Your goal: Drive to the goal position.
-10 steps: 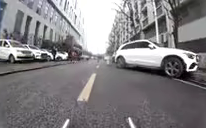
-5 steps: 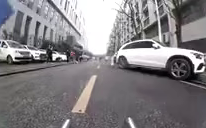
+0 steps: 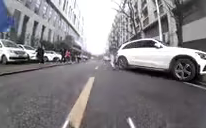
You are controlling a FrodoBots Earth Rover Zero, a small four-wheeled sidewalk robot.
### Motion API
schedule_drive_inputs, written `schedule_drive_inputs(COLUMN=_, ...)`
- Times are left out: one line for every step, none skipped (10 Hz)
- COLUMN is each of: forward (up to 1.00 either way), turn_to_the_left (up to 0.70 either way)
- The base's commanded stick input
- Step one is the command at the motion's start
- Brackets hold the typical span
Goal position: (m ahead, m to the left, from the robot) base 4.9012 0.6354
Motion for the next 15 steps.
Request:
schedule_drive_inputs(forward=0.7, turn_to_the_left=-0.1)
schedule_drive_inputs(forward=0.7, turn_to_the_left=-0.12)
schedule_drive_inputs(forward=0.7, turn_to_the_left=-0.14)
schedule_drive_inputs(forward=0.7, turn_to_the_left=-0.13)
schedule_drive_inputs(forward=0.7, turn_to_the_left=-0.09)
schedule_drive_inputs(forward=0.7, turn_to_the_left=-0.02)
schedule_drive_inputs(forward=0.7, turn_to_the_left=0.0)
schedule_drive_inputs(forward=0.7, turn_to_the_left=0.0)
schedule_drive_inputs(forward=0.7, turn_to_the_left=0.0)
schedule_drive_inputs(forward=0.7, turn_to_the_left=0.0)
schedule_drive_inputs(forward=0.7, turn_to_the_left=0.0)
schedule_drive_inputs(forward=0.7, turn_to_the_left=0.0)
schedule_drive_inputs(forward=0.7, turn_to_the_left=0.0)
schedule_drive_inputs(forward=0.7, turn_to_the_left=0.0)
schedule_drive_inputs(forward=0.7, turn_to_the_left=0.0)
